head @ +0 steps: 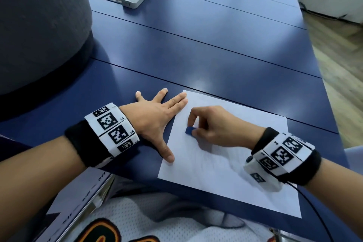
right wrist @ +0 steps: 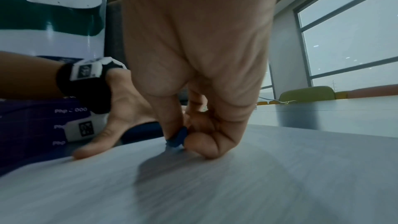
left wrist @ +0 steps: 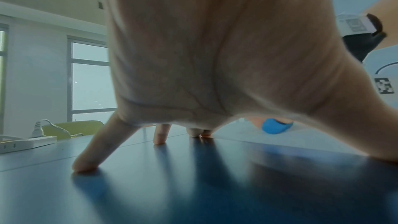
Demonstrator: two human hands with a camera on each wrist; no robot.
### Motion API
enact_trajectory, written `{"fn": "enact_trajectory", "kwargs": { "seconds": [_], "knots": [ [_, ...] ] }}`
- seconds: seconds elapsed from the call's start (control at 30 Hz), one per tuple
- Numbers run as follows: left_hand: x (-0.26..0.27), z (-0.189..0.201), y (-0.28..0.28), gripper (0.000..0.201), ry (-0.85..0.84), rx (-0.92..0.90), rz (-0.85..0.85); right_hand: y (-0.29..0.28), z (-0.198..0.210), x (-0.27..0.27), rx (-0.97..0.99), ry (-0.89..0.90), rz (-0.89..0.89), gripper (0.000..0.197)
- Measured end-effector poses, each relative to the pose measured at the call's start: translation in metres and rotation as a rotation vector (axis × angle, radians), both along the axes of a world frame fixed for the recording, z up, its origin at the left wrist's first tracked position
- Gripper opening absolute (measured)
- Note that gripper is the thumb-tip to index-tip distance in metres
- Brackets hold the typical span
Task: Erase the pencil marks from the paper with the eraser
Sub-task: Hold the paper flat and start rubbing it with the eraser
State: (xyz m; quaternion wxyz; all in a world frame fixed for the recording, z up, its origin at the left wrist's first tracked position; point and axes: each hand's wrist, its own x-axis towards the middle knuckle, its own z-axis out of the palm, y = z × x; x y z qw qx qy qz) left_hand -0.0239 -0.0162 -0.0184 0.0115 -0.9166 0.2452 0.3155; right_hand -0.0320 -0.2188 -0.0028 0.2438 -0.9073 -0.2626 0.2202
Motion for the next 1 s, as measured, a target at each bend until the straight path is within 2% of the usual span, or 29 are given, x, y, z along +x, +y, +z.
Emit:
{"fn": "enact_trajectory", "kwargs": {
  "seconds": [0.07, 0.23, 0.43, 0.6, 0.8, 0.93, 1.0],
  "knots": [
    [0.0, -0.001, 0.0, 0.157, -0.003, -0.006, 0.001, 0.001, -0.002, 0.002, 0.025, -0.023, -0.049, 0.007],
    [-0.001, 0.0, 0.0, 0.157, 0.0, 0.007, -0.006, 0.008, -0.001, -0.019, 0.011, 0.082, 0.125, 0.007],
    [-0.001, 0.002, 0.0, 0.155, -0.012, 0.002, -0.012, -0.005, -0.006, 0.031, 0.029, -0.074, -0.175, 0.01],
    [0.0, 0.003, 0.001, 0.155, -0.032, 0.036, -0.043, -0.003, -0.005, 0.016, -0.005, 0.044, 0.006, 0.005],
    [0.001, 0.004, 0.003, 0.155, -0.04, 0.028, -0.051, -0.008, -0.005, 0.052, 0.036, -0.058, -0.216, 0.011],
    [0.001, 0.002, 0.003, 0.156, -0.034, 0.019, -0.047, -0.001, -0.011, 0.025, 0.071, -0.013, -0.091, 0.008],
    [0.002, 0.002, 0.003, 0.156, -0.032, 0.024, -0.049, -0.001, -0.009, 0.027, 0.053, 0.017, -0.089, 0.009]
  ]
}}
